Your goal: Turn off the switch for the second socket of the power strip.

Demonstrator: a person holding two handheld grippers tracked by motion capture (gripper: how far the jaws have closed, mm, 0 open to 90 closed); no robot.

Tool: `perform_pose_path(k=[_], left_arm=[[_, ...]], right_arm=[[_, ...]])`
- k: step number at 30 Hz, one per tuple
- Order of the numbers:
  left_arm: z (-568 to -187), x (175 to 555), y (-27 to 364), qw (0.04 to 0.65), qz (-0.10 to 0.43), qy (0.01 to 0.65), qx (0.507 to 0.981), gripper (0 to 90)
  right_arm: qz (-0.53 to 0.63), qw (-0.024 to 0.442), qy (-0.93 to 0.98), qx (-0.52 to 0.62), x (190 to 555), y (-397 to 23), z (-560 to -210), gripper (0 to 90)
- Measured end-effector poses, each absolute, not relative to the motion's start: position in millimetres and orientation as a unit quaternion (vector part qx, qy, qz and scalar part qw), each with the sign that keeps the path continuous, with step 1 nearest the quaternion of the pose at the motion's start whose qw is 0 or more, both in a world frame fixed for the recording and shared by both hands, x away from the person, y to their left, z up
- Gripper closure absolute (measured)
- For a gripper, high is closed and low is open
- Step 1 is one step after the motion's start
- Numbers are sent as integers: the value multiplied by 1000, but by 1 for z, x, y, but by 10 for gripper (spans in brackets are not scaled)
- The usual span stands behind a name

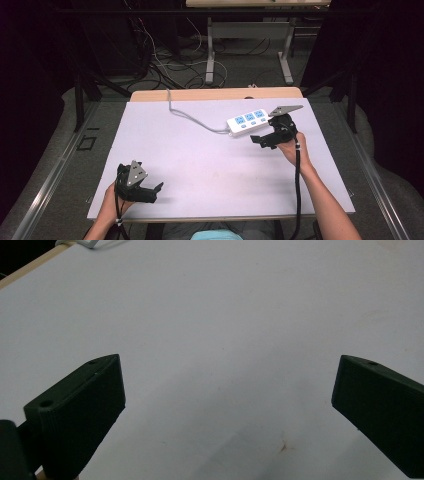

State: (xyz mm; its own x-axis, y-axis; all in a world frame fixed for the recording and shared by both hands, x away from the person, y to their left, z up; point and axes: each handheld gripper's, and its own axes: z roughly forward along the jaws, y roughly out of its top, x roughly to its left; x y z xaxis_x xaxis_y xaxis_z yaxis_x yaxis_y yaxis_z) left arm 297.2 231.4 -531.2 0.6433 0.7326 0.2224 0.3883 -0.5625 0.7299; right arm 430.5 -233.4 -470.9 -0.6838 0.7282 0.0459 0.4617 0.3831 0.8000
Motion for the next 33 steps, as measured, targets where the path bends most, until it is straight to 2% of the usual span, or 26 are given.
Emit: perform_pose_path(k=[15,33], left_arm=[[-531,297,231,329,262,332,844,4],[-531,297,232,329,262,332,844,4]], right_arm=[[425,167,818,349,390,-244,-471,0],[425,179,814,352,360,-261,-483,0]])
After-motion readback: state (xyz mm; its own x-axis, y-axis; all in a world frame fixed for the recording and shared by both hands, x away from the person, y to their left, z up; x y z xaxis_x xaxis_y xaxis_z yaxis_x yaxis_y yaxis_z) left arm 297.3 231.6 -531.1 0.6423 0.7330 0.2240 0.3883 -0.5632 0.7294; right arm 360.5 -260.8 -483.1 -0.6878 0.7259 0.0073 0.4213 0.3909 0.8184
